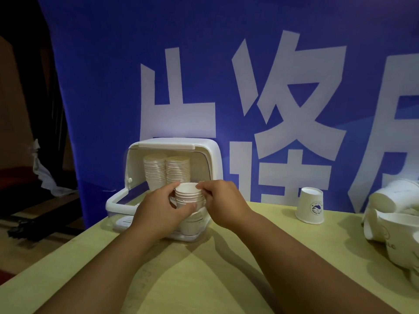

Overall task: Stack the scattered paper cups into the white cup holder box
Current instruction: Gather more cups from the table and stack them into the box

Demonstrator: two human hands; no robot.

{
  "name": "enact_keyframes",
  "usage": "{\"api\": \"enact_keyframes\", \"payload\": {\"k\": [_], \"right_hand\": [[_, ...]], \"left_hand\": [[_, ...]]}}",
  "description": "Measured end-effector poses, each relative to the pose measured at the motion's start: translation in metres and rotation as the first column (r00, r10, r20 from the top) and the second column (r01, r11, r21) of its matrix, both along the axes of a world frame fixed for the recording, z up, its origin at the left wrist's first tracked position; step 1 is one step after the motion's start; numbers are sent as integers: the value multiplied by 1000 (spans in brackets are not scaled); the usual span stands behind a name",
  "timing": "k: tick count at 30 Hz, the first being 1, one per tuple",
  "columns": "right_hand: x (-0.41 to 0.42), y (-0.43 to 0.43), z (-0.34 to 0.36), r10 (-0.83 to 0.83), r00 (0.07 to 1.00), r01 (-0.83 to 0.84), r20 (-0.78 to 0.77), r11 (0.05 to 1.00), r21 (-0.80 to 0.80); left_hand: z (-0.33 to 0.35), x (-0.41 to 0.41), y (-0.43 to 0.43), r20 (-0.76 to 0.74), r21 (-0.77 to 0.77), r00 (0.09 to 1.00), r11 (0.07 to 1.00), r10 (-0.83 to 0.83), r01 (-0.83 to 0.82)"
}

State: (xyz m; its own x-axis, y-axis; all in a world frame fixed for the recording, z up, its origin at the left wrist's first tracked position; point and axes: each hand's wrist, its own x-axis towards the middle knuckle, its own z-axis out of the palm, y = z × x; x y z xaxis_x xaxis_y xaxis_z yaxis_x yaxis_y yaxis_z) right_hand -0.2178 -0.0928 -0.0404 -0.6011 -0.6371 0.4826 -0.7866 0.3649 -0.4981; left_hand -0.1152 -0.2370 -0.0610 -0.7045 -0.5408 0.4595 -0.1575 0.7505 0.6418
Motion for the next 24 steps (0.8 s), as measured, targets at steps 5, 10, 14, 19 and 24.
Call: {"api": "enact_keyframes", "payload": {"k": [5, 10, 14, 19, 24], "right_hand": [[1, 19, 4, -15, 999, 18, 43, 996, -87], [-21, 61, 1, -181, 974, 191, 137, 979, -69], [-46, 120, -17, -353, 921, 357, 163, 934, 1], [-68, 189, -43, -590, 774, 598, 229, 800, 41], [-82, 206, -47, -660, 647, 734, 381, 674, -79]], "left_hand": [[5, 4, 6, -74, -66, 997, 997, 31, -36], [14, 4, 35, -275, -245, 961, 967, -1, -70], [4, -3, 57, -214, -353, 974, 936, -78, -3], [-15, -15, 94, -36, -335, 988, 934, -148, 127], [-34, -40, 131, 212, -100, 920, 929, -330, 356]]}}
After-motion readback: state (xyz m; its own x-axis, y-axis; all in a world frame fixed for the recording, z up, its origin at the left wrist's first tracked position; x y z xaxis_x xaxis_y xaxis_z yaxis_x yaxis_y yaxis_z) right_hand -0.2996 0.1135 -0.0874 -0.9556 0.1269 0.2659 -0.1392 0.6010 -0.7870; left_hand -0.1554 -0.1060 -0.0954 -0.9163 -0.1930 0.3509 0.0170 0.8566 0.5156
